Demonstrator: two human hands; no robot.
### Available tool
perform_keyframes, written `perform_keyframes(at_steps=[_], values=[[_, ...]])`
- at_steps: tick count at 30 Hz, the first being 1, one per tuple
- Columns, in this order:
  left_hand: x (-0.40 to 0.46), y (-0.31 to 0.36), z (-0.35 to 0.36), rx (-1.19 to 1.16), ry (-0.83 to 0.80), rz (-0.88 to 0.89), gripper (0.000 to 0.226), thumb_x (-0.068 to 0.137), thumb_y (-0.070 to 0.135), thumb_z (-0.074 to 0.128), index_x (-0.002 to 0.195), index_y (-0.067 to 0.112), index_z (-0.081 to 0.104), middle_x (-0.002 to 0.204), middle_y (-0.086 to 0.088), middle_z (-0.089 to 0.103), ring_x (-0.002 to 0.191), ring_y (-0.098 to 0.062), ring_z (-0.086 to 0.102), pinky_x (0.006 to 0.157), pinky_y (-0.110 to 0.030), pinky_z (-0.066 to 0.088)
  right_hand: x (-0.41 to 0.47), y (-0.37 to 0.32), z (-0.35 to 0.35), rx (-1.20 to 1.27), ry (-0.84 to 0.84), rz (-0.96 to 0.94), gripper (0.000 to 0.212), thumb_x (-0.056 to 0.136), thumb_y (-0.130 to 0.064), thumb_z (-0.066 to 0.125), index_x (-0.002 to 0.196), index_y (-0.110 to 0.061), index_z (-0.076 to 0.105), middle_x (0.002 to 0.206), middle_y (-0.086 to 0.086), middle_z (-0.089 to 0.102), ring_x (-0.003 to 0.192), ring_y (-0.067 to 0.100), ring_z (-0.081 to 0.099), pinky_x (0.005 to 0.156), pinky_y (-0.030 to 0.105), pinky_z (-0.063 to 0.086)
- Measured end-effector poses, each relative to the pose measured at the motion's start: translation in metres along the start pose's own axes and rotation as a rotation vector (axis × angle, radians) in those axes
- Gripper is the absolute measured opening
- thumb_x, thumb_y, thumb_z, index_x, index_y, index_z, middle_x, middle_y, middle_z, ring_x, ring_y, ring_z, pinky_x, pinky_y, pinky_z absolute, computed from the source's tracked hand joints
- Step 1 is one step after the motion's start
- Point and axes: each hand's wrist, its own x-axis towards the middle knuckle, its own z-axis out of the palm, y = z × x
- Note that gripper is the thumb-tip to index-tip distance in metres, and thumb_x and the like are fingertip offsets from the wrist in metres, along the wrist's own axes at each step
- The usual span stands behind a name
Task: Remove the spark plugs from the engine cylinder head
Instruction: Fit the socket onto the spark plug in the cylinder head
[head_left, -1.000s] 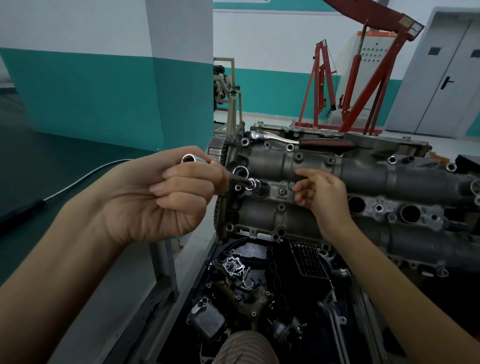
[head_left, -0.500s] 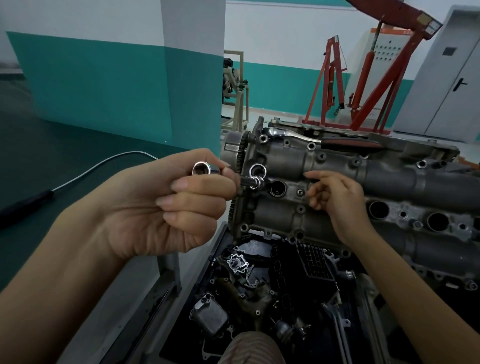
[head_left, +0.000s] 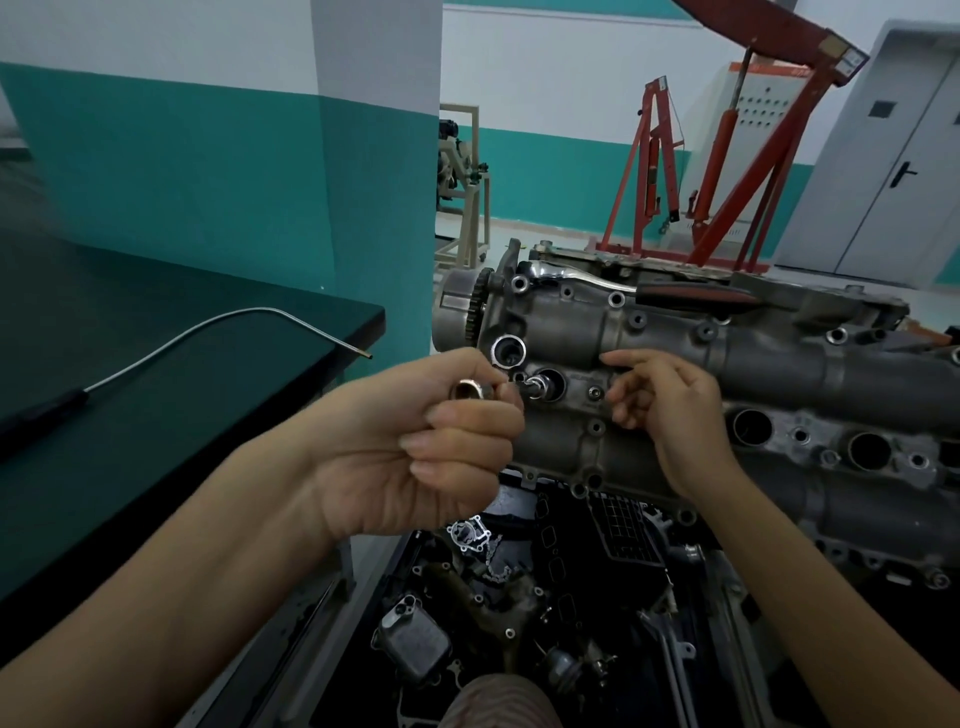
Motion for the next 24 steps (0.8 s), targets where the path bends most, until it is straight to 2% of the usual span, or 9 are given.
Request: perform_keyframes(at_steps=[3, 5, 7, 10, 13, 17, 24], values=[[0.006, 0.006, 0.012, -0.054, 0.005, 0.018, 0.032, 0.089, 0.011, 0.033, 0.08, 0.03, 0.009, 0.039, 0.008, 0.013, 0.031, -0.005, 0.011, 0.029, -0.011, 0.02, 0.0, 0.0, 0.0, -0.017, 0.008, -0.007, 0.037, 0.089, 0.004, 0.031, 0.082, -0.007, 0.065, 0.049, -0.001, 0.058, 0.041, 0.008, 0.048, 0.04, 0.016, 0.037], [0.017, 0.011, 0.019, -0.092, 0.02, 0.036, 0.031, 0.09, 0.009, 0.024, 0.067, 0.029, 0.02, 0.036, 0.007, 0.017, 0.032, -0.003, 0.01, 0.03, -0.012, 0.019, 0.0, 0.0, 0.001, -0.023, 0.012, -0.011, 0.037, 0.089, 0.004, 0.031, 0.082, -0.007, 0.065, 0.049, -0.001, 0.058, 0.04, 0.008, 0.048, 0.04, 0.016, 0.037], [0.028, 0.015, 0.023, -0.139, 0.025, 0.048, 0.042, 0.09, 0.006, 0.02, 0.051, 0.02, 0.027, 0.036, 0.007, 0.022, 0.028, -0.004, 0.012, 0.03, -0.012, 0.018, 0.0, 0.0, 0.001, -0.022, 0.016, -0.012, 0.037, 0.089, 0.003, 0.03, 0.083, -0.007, 0.065, 0.049, -0.001, 0.058, 0.04, 0.008, 0.048, 0.039, 0.016, 0.037], [0.038, 0.016, 0.025, -0.153, 0.042, 0.071, 0.041, 0.084, 0.001, 0.023, 0.046, 0.015, 0.031, 0.036, 0.006, 0.024, 0.022, -0.006, 0.024, 0.03, -0.011, 0.018, -0.001, -0.001, 0.002, -0.024, 0.027, -0.012, 0.036, 0.09, 0.003, 0.03, 0.083, -0.006, 0.065, 0.049, -0.001, 0.058, 0.04, 0.009, 0.048, 0.039, 0.016, 0.036], [0.043, 0.014, 0.022, -0.177, 0.058, 0.078, 0.041, 0.082, 0.0, 0.026, 0.045, 0.013, 0.034, 0.034, 0.005, 0.026, 0.022, -0.007, 0.026, 0.029, -0.011, 0.02, -0.002, -0.001, 0.004, -0.028, 0.048, -0.013, 0.036, 0.09, 0.003, 0.031, 0.082, -0.007, 0.065, 0.048, -0.002, 0.058, 0.039, 0.008, 0.048, 0.039, 0.016, 0.036], [0.056, 0.006, 0.011, -0.267, 0.093, 0.095, 0.051, 0.093, 0.007, 0.021, 0.044, 0.013, 0.033, 0.032, 0.003, 0.027, 0.021, -0.007, 0.024, 0.028, -0.012, 0.018, -0.004, -0.001, 0.005, -0.056, 0.056, -0.021, 0.035, 0.09, 0.002, 0.032, 0.083, -0.008, 0.064, 0.049, -0.002, 0.058, 0.04, 0.008, 0.048, 0.04, 0.016, 0.037], [0.066, 0.013, 0.009, -0.339, 0.127, 0.059, 0.044, 0.085, 0.004, 0.024, 0.044, 0.012, 0.035, 0.033, 0.003, 0.028, 0.021, -0.009, 0.025, 0.026, -0.014, 0.02, -0.004, 0.0, 0.005, -0.068, 0.047, -0.035, 0.034, 0.09, 0.002, 0.033, 0.085, -0.008, 0.064, 0.049, -0.001, 0.059, 0.039, 0.009, 0.048, 0.039, 0.017, 0.037]])
